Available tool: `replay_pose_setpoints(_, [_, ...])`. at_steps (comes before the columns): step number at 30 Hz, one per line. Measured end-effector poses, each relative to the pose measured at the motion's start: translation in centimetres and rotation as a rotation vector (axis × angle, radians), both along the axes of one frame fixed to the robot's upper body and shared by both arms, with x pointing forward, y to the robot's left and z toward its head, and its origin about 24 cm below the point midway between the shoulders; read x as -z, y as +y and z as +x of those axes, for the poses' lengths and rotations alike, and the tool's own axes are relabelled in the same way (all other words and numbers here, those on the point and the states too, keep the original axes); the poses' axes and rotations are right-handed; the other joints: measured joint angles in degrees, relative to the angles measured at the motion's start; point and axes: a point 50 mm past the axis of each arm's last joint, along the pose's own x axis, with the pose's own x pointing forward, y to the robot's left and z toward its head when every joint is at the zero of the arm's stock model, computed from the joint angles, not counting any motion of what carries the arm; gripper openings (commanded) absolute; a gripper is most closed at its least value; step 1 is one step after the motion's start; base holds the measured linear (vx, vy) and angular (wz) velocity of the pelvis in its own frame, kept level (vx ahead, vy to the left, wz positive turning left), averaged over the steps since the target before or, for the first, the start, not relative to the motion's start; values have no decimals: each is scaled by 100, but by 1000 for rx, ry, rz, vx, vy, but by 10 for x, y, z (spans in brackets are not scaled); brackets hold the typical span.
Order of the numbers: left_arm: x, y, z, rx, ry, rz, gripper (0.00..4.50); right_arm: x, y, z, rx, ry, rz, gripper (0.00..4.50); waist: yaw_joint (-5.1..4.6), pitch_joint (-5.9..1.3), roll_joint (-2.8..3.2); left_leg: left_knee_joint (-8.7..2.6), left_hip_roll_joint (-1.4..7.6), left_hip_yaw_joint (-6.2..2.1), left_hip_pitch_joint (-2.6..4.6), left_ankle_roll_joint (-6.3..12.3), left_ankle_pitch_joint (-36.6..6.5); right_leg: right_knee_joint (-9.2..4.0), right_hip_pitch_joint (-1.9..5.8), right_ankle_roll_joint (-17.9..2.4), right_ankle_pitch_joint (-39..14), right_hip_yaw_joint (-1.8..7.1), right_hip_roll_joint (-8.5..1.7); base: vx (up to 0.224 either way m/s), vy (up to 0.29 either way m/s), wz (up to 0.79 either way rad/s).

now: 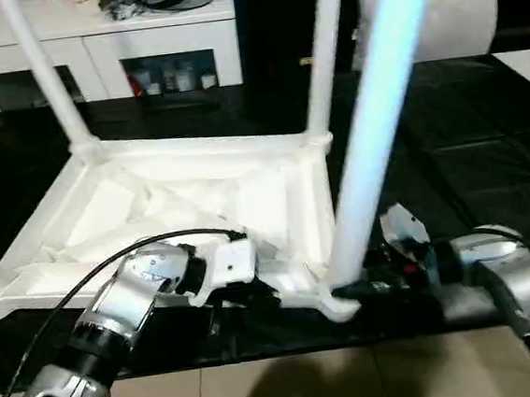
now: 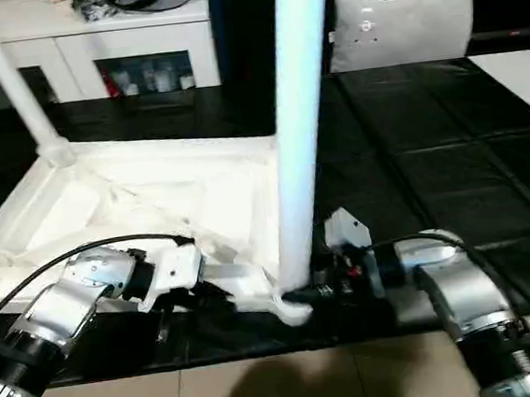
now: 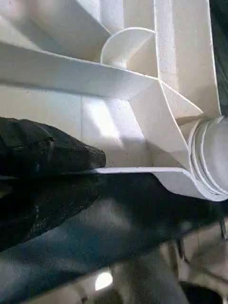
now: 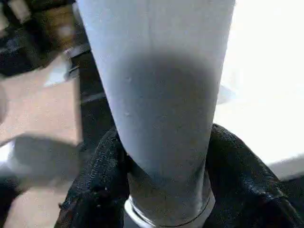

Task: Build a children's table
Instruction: Rotate leg to tighten

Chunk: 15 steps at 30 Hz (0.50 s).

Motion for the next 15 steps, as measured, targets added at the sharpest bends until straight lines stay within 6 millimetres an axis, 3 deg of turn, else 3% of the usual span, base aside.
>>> replay_pose_setpoints(5, [4, -21, 11, -232, -3, -40, 0, 4, 10, 26, 344, -38, -12, 196, -333, -1, -7, 33, -4, 1, -5, 2, -1, -72, 25, 2, -1, -30, -1, 0, 0, 0])
replay_pose_setpoints(8, [5, -40, 17, -356, -22, -58, 0, 6, 19, 40, 541, -55, -26, 196, -459, -2, -4, 34, -3, -2, -17, 4, -2, -138, 40, 2, -1, -57, -6, 0, 0, 0])
replay_pose_setpoints(10, [5, -46, 18, -398, -35, -54, 0, 7, 25, 45, 615, -55, -19, 196, -507, -7, 5, 29, -3, -3, -16, 6, -4, -166, 55, 3, 0, -69, -8, 0, 0, 0])
replay_pose_setpoints(11, [5, -49, 20, -420, -51, -50, 0, 7, 27, 48, 655, -50, -1, 251, -524, -10, 9, 29, -2, -4, -19, 6, -4, -176, 56, 3, 0, -76, -9, 0, 0, 0])
replay_pose_setpoints(15, [4, -59, 20, -449, -66, -49, 0, 9, 32, 50, 732, -64, 22, 286, -526, -15, 25, 27, -4, -5, -43, 24, -13, -200, 57, 3, 0, -78, -21, 0, 0, 0])
